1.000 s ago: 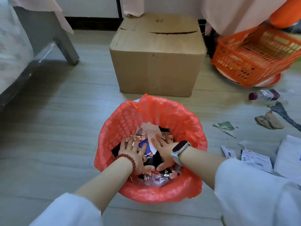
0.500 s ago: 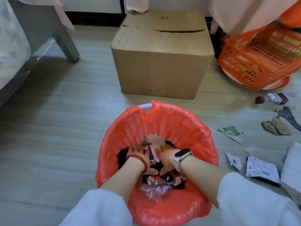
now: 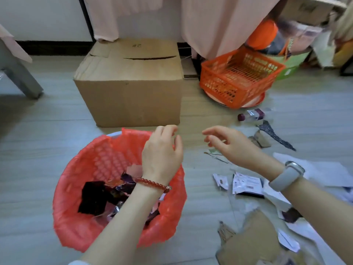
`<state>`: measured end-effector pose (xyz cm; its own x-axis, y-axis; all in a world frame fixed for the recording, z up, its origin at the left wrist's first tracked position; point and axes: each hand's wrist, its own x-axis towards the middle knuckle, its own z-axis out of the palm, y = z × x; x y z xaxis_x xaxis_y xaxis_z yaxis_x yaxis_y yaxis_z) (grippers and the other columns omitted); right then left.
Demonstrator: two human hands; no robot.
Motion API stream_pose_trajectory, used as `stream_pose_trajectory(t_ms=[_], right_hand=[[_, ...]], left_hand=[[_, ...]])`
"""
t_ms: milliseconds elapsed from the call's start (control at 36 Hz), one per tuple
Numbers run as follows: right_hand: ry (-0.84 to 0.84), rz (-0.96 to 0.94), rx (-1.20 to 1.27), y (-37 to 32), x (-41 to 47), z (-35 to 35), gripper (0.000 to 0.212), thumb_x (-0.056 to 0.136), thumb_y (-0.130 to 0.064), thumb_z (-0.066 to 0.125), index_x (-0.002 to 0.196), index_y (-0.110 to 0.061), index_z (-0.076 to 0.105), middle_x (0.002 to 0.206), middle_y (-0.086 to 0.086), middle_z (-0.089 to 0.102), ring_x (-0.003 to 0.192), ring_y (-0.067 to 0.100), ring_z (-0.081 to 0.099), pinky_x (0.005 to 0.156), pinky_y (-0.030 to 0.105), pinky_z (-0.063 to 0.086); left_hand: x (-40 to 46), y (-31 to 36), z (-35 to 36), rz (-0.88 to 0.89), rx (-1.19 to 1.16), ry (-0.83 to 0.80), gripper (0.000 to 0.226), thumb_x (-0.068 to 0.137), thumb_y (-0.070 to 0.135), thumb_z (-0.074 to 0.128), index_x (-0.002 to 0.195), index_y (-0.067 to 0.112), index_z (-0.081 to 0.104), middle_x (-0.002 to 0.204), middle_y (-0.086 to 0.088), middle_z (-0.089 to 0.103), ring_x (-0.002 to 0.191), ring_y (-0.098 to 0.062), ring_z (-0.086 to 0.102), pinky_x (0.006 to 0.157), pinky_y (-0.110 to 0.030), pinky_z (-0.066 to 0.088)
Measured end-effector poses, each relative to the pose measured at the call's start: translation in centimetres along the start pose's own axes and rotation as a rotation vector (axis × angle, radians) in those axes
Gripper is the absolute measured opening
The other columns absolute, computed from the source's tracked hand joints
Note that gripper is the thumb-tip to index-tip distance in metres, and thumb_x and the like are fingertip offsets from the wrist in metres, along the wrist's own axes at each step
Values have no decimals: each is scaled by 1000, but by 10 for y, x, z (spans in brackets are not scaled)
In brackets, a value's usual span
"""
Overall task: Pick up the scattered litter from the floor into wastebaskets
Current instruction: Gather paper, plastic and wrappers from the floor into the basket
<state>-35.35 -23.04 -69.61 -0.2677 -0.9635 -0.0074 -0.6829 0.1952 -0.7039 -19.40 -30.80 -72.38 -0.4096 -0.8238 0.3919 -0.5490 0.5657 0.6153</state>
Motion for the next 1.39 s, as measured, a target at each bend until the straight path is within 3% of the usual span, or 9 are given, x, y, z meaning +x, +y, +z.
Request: stream_pose_trajectory(t_ms=[139, 361, 472, 583, 667, 861, 1111, 1250, 1389], right_hand=[[28, 245, -13, 93, -61, -48, 23, 94, -18, 45, 112, -18, 60, 95, -5, 65, 87, 11, 63, 87, 31, 49], [88, 621, -66, 252, -176, -67, 26, 93, -12, 45, 113, -11, 61, 110, 5, 65, 98, 18, 58, 80, 23, 38], [44, 639, -86, 306, -217, -34, 25, 92, -15, 47, 112, -14, 62, 114, 5, 64, 104, 22, 58, 87, 29, 42], [-116, 558, -221, 321, -230, 8, 37, 93, -32, 45, 129, -23, 48, 124, 2, 49, 119, 20, 43, 90, 32, 42], [-281, 485, -366, 319, -226, 26, 52, 88, -41, 48, 136, -29, 33, 125, 6, 40, 118, 27, 39, 90, 38, 41], [-265, 385, -402, 311, -216, 36, 25, 94, -17, 36, 115, -9, 47, 115, 14, 51, 107, 31, 49, 73, 36, 36], [370, 581, -190, 335, -241, -18, 40, 91, -24, 52, 126, -5, 47, 117, 14, 55, 111, 33, 50, 82, 39, 43], [130, 951, -353, 359, -275, -32, 98, 71, -55, 68, 142, -7, 20, 133, 17, 43, 120, 35, 42, 91, 40, 42], [4, 998, -477, 364, -290, -8, 61, 76, -53, 63, 115, -9, 47, 132, 13, 45, 116, 30, 45, 88, 36, 40]], left_hand=[[-27, 66, 91, 139, -69, -309, 33, 87, 24, 42, 114, 13, 58, 109, -6, 59, 99, -26, 58, 82, -41, 47], [-102, 112, 222, 280, 169, -884, 35, 94, 23, 40, 127, 20, 48, 128, -1, 49, 110, -23, 51, 80, -32, 41], [-127, 118, 246, 433, 316, -1020, 34, 93, 24, 38, 126, 23, 48, 124, 1, 50, 111, -20, 49, 80, -28, 36], [-136, 116, 244, 293, 344, -1135, 34, 95, 24, 38, 128, 22, 46, 127, 2, 48, 106, -20, 53, 83, -28, 39], [-135, 109, 236, 202, 414, -1175, 34, 95, 25, 38, 128, 23, 45, 129, 2, 47, 110, -19, 52, 89, -31, 42], [-131, 103, 237, 62, 425, -1156, 35, 94, 22, 40, 128, 18, 46, 127, -4, 50, 110, -21, 52, 90, -31, 44], [-139, 116, 282, 186, 326, -1162, 34, 93, 18, 40, 126, 17, 48, 126, -4, 49, 113, -22, 50, 89, -31, 43], [-154, 126, 307, 298, 264, -1178, 39, 92, 17, 42, 131, 17, 44, 131, -6, 44, 113, -22, 48, 88, -32, 45], [-177, 136, 321, 437, 179, -1155, 43, 90, 20, 46, 133, 20, 42, 136, -1, 37, 109, -20, 49, 81, -33, 48]])
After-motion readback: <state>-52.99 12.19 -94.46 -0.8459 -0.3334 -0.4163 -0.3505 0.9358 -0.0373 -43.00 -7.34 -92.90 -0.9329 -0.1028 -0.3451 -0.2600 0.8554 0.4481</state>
